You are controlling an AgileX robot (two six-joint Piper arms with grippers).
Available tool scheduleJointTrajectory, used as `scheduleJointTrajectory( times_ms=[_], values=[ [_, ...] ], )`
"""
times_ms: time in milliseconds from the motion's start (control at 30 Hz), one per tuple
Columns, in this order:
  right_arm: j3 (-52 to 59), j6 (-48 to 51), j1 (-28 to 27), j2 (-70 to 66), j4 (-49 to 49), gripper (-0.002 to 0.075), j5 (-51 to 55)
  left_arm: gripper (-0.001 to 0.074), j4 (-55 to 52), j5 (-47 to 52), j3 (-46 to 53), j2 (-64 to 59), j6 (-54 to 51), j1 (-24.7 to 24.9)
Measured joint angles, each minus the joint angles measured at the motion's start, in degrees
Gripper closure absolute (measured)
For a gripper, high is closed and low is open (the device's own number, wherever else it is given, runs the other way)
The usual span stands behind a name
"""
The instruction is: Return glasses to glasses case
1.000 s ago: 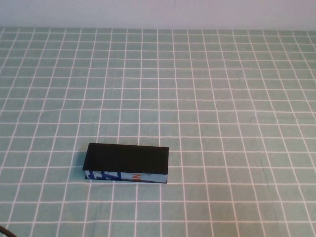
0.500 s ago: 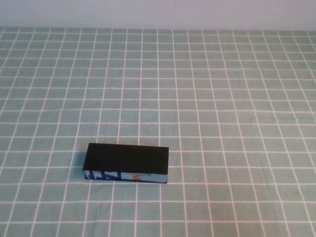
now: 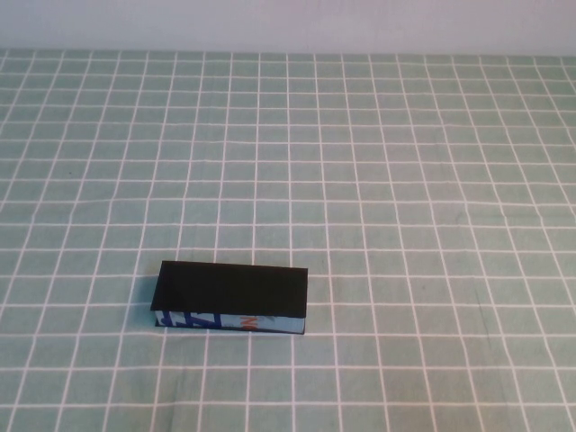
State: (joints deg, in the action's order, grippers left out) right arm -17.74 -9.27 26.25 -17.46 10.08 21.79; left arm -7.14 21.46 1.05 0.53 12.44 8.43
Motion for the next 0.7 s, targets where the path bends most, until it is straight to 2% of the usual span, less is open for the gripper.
scheduleJointTrajectory(
  times_ms=[700],
  values=[
    [0.0, 0.0, 0.0, 0.0, 0.09, 0.0739, 0.0, 0.0736, 0.69, 1.19, 0.48, 0.09, 0.7, 0.0]
  ],
)
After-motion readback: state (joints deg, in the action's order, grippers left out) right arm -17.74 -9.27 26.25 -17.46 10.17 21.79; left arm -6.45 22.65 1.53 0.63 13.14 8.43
